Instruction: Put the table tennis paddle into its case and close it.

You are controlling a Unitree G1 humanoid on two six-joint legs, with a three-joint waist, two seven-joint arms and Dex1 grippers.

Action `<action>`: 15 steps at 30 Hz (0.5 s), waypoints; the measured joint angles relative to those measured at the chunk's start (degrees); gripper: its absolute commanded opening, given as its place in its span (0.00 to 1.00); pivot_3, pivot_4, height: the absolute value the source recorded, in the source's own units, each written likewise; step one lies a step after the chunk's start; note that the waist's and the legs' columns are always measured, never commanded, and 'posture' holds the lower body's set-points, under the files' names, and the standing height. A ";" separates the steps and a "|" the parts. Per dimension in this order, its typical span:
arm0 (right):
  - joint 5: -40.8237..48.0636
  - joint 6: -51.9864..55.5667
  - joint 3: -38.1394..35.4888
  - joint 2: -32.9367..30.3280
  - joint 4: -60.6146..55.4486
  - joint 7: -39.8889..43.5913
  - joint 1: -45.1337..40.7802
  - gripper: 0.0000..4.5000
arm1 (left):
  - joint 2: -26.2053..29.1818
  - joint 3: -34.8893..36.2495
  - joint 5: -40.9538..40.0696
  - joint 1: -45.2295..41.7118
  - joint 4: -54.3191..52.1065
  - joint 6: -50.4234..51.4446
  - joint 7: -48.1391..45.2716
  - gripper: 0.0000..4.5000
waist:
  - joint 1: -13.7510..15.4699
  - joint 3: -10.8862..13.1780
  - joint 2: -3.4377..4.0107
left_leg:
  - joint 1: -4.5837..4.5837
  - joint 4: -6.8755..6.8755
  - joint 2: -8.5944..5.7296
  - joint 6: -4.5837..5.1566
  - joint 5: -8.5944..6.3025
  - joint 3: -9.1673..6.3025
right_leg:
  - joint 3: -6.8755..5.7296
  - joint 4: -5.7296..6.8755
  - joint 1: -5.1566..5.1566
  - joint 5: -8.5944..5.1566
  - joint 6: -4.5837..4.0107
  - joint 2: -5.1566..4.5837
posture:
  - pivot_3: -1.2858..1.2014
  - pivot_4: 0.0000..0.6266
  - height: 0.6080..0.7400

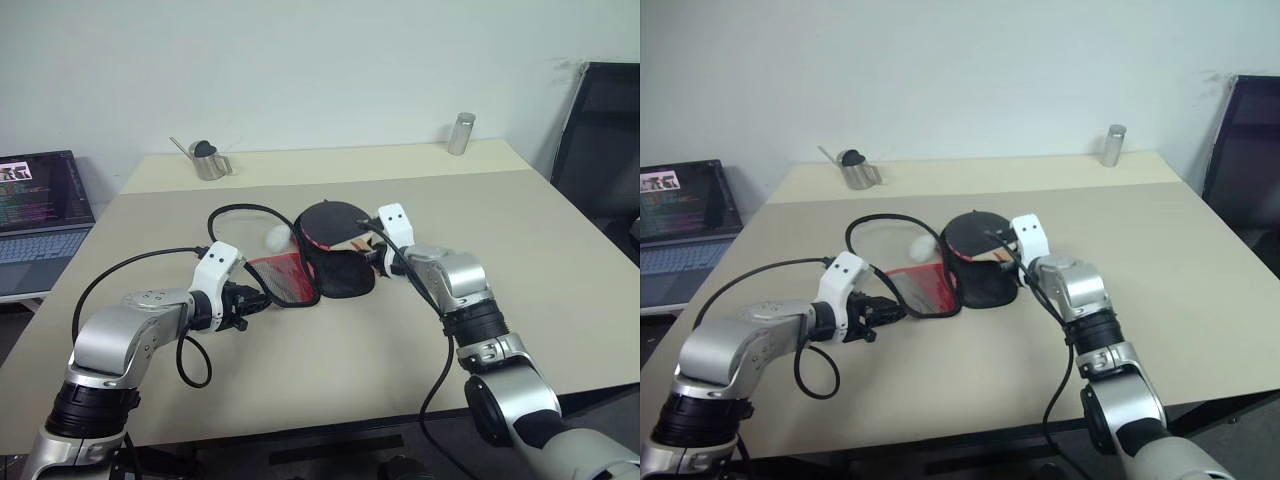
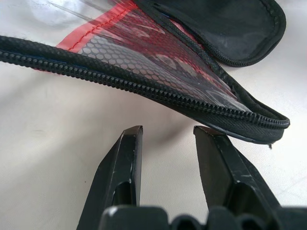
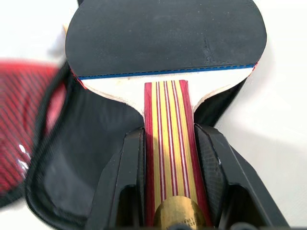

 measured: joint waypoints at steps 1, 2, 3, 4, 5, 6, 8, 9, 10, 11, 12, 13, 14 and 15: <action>0.14 0.28 -0.50 0.21 -0.11 -0.54 -0.64 0.27 | 0.00 0.00 0.06 0.00 0.01 -0.04 0.00 0.41 | 0.00 0.00 0.00 | 0.00 0.00 0.00 0.00 0.00 0.00 | 0.01 0.00 0.00 0.00 0.00 0.00 | 0.52 0.24 1.00; 0.33 0.43 -1.31 0.70 -0.09 -1.16 -1.08 0.27 | 0.00 0.00 0.12 0.00 0.02 -0.06 0.01 0.41 | 0.00 0.00 0.00 | 0.00 0.00 0.00 0.00 0.00 0.00 | 0.01 0.00 0.00 0.00 0.00 0.00 | 0.52 0.24 1.00; 0.66 0.42 -2.37 1.65 0.46 -2.43 -1.88 0.27 | 0.00 0.00 0.19 0.00 0.05 -0.08 0.01 0.41 | -0.01 0.00 0.00 | 0.00 0.00 0.00 0.00 0.00 0.01 | 0.02 0.01 -0.01 0.00 0.00 0.00 | 0.52 0.24 1.00; 0.75 0.29 -2.88 2.46 1.30 -3.40 -2.61 0.27 | 0.00 0.00 0.23 0.00 0.06 -0.10 0.01 0.41 | -0.02 0.00 0.00 | 0.00 0.00 0.00 0.00 0.00 0.01 | 0.01 0.01 -0.01 0.00 0.00 0.00 | 0.52 0.24 1.00; 0.78 -0.36 -4.00 3.64 3.42 -5.01 -3.96 0.27 | -0.01 -0.01 0.33 -0.01 0.18 -0.13 0.02 0.41 | -0.10 0.00 0.00 | 0.02 0.00 0.00 0.00 0.00 0.02 | 0.02 0.02 -0.02 0.00 0.00 0.00 | 0.52 0.24 1.00; 0.69 -1.81 -5.19 5.14 6.65 -7.39 -5.96 0.27 | -0.10 -0.06 0.45 -0.07 0.25 -0.23 0.02 0.41 | -0.16 0.00 0.00 | 0.02 -0.01 0.00 -0.01 0.00 0.02 | 0.02 0.03 -0.03 0.01 -0.02 0.00 | 0.52 0.24 1.00; 0.69 -5.00 -6.82 7.28 11.47 -10.82 -8.66 0.27 | -0.42 -0.14 0.58 -0.15 0.26 -0.51 0.04 0.41 | -0.12 0.00 0.00 | 0.01 -0.04 0.00 -0.02 0.01 0.01 | 0.02 0.00 -0.03 0.02 -0.03 0.00 | 0.52 0.24 1.00; 0.79 -8.08 -8.25 8.65 15.90 -13.39 -10.59 0.27 | -0.54 -0.16 0.59 -0.17 0.26 -0.64 0.09 0.41 | -0.09 0.00 0.00 | 0.01 -0.04 0.00 -0.02 0.01 0.00 | 0.03 -0.02 -0.02 0.02 -0.03 0.00 | 0.52 0.24 1.00; 1.11 -10.87 -9.78 9.78 19.92 -15.82 -12.22 0.27 | -0.71 -0.17 0.60 -0.27 0.26 -0.66 0.13 0.41 | -0.05 0.00 0.00 | 0.01 -0.04 0.00 -0.03 0.01 0.00 | 0.03 -0.02 -0.02 0.02 -0.04 0.00 | 0.52 0.24 1.00; 1.47 -13.16 -11.20 10.37 22.92 -17.76 -12.98 0.27 | -1.09 -0.16 0.60 -0.45 0.25 -0.69 0.17 0.41 | 0.00 0.00 0.00 | -0.01 -0.04 0.00 -0.03 0.02 -0.01 | 0.03 -0.06 -0.01 0.02 -0.03 0.00 | 0.52 0.24 1.00; 1.79 -14.47 -11.78 10.62 24.78 -18.70 -13.29 0.27 | -1.20 -0.16 0.60 -0.46 0.24 -0.68 0.20 0.41 | 0.01 0.00 0.00 | -0.01 -0.05 0.00 -0.03 0.02 -0.01 | 0.04 -0.08 -0.01 0.02 -0.04 0.00 | 0.52 0.24 1.00; 1.86 -16.49 -12.85 10.93 28.27 -20.31 -14.08 0.27 | -1.30 -0.16 0.63 -0.45 0.25 -0.68 0.30 0.41 | 0.06 0.00 0.00 | -0.05 -0.04 0.00 -0.03 0.02 -0.03 | 0.04 -0.09 -0.02 0.02 -0.03 -0.01 | 0.52 0.24 1.00; 1.85 -17.41 -13.29 11.05 29.97 -21.14 -14.21 0.27 | -1.38 -0.16 0.64 -0.44 0.23 -0.67 0.39 0.41 | 0.13 0.00 0.00 | -0.06 -0.05 0.00 -0.03 0.02 -0.04 | 0.05 -0.11 -0.01 0.02 -0.04 -0.01 | 0.52 0.24 1.00; 1.84 -19.27 -13.59 11.17 32.62 -22.20 -14.44 0.27 | -1.43 -0.16 0.67 -0.34 0.17 -0.65 0.63 0.41 | 0.15 0.00 0.00 | -0.07 -0.05 0.00 -0.03 0.02 -0.04 | 0.05 -0.13 -0.02 0.02 -0.03 -0.01 | 0.52 0.24 1.00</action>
